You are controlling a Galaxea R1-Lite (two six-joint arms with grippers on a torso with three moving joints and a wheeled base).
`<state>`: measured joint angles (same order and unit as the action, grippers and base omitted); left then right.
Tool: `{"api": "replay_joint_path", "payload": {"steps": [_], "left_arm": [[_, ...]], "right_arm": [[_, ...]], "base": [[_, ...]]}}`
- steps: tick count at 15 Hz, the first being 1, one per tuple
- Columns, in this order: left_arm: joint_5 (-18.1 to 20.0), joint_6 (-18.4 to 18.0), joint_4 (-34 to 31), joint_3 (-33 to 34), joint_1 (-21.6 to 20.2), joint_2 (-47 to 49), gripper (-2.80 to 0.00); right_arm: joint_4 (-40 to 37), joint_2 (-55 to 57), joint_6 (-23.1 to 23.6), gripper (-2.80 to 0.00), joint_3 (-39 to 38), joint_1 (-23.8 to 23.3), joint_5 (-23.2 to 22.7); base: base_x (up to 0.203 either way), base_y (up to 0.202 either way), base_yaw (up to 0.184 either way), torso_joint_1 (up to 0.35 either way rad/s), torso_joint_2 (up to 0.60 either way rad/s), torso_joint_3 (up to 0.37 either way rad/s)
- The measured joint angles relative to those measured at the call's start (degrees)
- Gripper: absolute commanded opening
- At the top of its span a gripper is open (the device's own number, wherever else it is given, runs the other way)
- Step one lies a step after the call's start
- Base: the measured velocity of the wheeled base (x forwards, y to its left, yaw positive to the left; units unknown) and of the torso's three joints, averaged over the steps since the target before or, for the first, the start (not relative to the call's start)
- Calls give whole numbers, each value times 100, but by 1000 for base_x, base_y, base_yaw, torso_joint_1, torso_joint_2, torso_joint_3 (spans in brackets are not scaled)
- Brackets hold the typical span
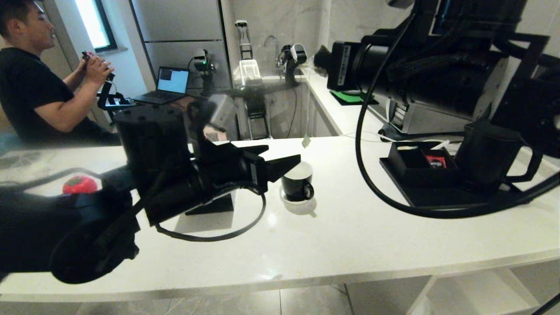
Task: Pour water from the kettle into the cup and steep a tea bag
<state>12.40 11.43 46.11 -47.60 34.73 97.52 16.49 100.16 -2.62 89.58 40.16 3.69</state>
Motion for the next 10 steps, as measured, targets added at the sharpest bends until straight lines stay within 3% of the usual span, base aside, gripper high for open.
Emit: {"api": "replay_joint_path", "payload": {"steps": [10], "left_arm": [[-30, -170, 1186, -471, 344, 953, 0]], "right_arm": [[-15, -95, -2, -280, -28, -2, -1]], "base": [[0, 0, 0, 0, 0, 0]]}}
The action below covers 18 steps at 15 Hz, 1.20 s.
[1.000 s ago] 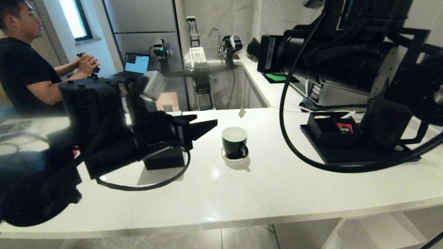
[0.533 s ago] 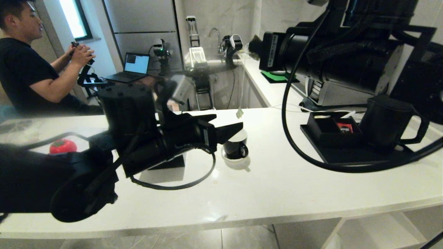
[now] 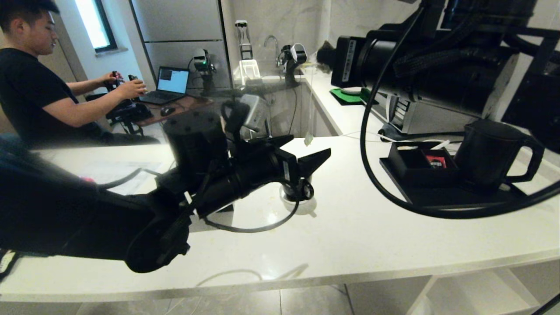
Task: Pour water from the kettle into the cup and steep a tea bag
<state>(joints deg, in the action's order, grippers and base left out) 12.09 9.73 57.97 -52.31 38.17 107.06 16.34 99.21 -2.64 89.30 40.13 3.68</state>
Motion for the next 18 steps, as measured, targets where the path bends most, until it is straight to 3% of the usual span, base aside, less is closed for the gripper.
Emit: {"api": "replay_joint_path", "payload": {"steps": [18], "left_arm": [[24, -2, 66, -609, 41, 490, 0]], "right_arm": [[32, -168, -3, -280, -278, 0, -2]], "base": [[0, 0, 0, 0, 0, 0]]}}
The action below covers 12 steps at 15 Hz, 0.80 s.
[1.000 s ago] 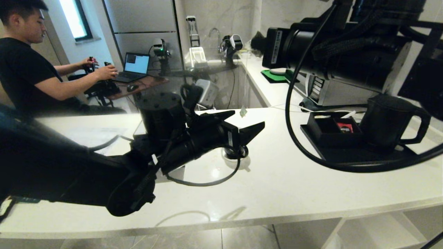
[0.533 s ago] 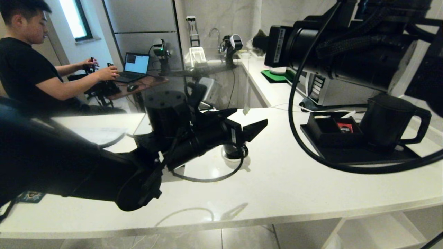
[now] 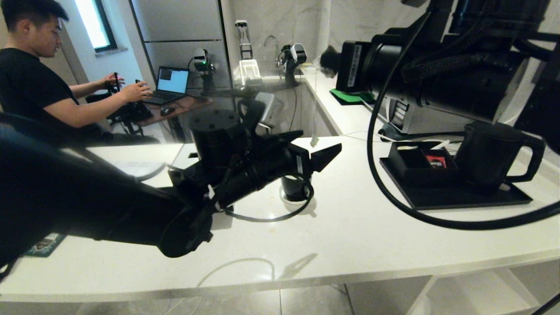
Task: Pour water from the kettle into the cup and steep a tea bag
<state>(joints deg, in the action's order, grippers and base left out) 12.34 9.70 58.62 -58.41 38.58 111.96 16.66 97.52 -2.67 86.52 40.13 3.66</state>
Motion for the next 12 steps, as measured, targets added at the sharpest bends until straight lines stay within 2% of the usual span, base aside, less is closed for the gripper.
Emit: {"api": "replay_joint_path", "payload": {"steps": [1, 2, 5, 12], "left_arm": [[0, -1, 6, -6, 0, 11, 0], [4, -1, 41, -9, 0, 23, -280], [3, 7, 262, -35, -5, 88, -280], [-20, -30, 248, -6, -22, 122, -280]], "right_arm": [[6, -9, -5, -280, -18, 0, 1], [5, -17, -2, -280, -24, -2, 2], [5, -20, -5, -280, -37, 0, 0], [2, -15, -3, -280, -46, 0, -1]], "base": [[0, 0, 0, 0, 0, 0], [0, 0, 0, 0, 0, 0], [0, 0, 0, 0, 0, 0], [0, 0, 0, 0, 0, 0]]}}
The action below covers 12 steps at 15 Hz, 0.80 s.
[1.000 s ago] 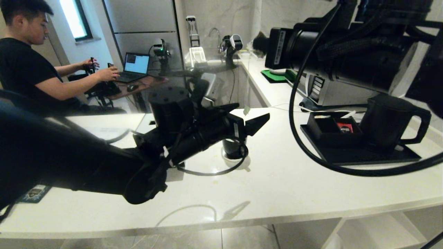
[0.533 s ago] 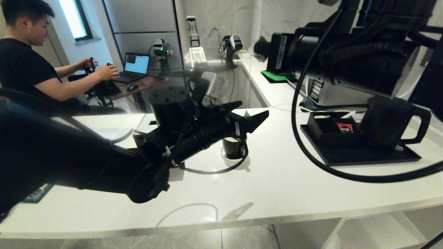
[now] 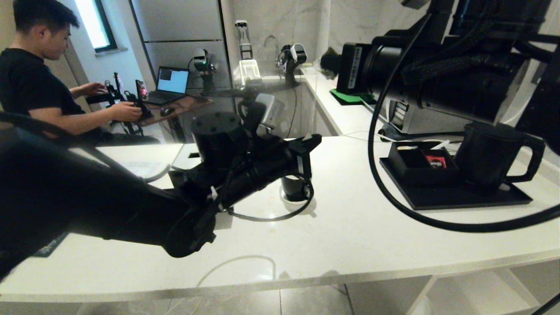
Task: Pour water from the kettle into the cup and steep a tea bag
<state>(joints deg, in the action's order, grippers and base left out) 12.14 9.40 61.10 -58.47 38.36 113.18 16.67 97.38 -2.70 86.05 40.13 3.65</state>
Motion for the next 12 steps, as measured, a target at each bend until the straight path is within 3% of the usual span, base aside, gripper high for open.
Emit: {"api": "replay_joint_path", "payload": {"steps": [12], "left_arm": [[-6, 0, 23, 15, -9, -8, -280]], "right_arm": [[8, 24, -8, -280, -36, -6, 4]], "base": [[0, 0, 0, 0, 0, 0]]}}
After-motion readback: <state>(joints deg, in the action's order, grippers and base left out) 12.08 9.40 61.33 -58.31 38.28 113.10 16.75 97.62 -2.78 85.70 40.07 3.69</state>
